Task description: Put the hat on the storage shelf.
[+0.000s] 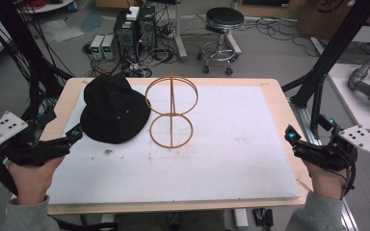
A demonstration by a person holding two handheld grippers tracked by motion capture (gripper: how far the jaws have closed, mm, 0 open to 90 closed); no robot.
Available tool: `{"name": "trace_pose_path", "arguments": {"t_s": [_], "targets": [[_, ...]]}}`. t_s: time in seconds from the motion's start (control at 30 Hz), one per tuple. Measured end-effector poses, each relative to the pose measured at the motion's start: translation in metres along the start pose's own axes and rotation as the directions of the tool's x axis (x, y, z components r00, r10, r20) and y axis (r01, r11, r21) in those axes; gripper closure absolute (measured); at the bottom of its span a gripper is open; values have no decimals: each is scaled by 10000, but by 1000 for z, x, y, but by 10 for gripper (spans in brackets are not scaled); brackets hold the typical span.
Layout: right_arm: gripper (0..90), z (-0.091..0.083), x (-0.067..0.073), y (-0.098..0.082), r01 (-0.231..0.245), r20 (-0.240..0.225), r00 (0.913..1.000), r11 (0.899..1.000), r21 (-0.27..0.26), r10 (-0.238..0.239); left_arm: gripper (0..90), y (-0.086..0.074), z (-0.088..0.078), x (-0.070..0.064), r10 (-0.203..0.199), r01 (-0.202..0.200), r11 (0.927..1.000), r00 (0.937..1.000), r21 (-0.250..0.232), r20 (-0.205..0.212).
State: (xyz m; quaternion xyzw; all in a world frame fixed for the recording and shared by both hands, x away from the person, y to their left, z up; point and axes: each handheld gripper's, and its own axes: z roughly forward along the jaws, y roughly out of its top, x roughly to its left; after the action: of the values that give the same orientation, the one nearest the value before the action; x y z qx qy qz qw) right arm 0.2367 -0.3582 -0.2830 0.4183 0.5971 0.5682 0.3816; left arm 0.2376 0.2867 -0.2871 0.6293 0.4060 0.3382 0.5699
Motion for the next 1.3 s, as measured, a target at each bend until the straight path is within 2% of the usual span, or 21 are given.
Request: {"name": "trace_pose_path", "arguments": {"t_s": [0.27, 0.57, 0.83, 1.0, 1.3], "targets": [[13, 0, 0, 0, 13, -32, 10000, 10000, 27, -13, 81, 0, 1, 0, -44, 45, 10000, 10000, 68, -31], [13, 6, 3, -2, 105, -56, 9999, 9994, 339, -103, 82, -2, 5, 0, -90, 86, 9994, 9999, 338, 103], [13, 7, 4, -2, 69, -92, 9999, 9993, 378, -66, 82, 1, 7, 2, -162, 155, 9993, 9996, 342, 218], [13, 6, 5, -2, 85, -79, 9999, 9992, 389, -82, 82, 5, 15, 3, -172, 155, 9988, 9992, 458, 356], [13, 11, 4, -5, 140, -67, 9999, 9981, 601, -136, 110, 15, 38, 9, 162, -221, 9970, 9967, 748, 792]]}}
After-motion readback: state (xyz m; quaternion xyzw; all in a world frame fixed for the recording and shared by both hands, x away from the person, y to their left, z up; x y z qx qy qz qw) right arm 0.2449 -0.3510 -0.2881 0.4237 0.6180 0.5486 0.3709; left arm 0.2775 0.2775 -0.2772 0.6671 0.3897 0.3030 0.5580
